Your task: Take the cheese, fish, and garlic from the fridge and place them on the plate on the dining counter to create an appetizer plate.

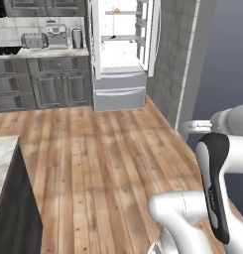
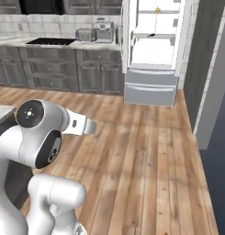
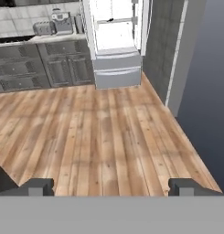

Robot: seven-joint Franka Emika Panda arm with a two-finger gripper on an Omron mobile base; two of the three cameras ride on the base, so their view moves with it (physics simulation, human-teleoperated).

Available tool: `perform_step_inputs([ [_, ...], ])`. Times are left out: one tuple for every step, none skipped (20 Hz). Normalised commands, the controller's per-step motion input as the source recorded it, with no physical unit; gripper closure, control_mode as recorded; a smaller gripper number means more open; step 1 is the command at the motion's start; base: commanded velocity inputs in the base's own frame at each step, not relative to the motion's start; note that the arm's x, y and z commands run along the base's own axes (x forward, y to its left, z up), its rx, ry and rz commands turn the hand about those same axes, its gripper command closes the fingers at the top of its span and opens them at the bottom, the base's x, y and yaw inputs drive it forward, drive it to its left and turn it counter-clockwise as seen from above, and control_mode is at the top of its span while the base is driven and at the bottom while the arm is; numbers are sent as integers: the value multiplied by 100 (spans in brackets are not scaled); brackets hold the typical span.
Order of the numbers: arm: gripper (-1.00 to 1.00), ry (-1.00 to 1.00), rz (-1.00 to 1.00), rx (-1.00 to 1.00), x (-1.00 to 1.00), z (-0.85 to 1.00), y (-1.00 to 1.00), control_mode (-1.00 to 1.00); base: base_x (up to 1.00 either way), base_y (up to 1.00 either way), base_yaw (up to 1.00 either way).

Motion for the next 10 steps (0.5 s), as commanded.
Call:
perform_step_inputs([
  [-100,0,0,0,0,0,0,100,91,-29,0],
  [-100,0,0,0,0,0,0,100,86,-35,0],
  [-100,0,0,0,0,0,0,100,81,-38,0],
  [-100,0,0,0,0,0,0,100,81,-40,0],
  [-100,0,0,0,0,0,0,100,80,-41,0],
  [-100,0,0,0,0,0,0,100,78,-41,0],
  [-100,0,0,0,0,0,0,100,74,-46,0],
  [-100,0,0,0,0,0,0,100,69,-49,0],
  [-100,0,0,0,0,0,0,100,65,-52,0],
  [-100,0,0,0,0,0,0,100,62,-56,0],
])
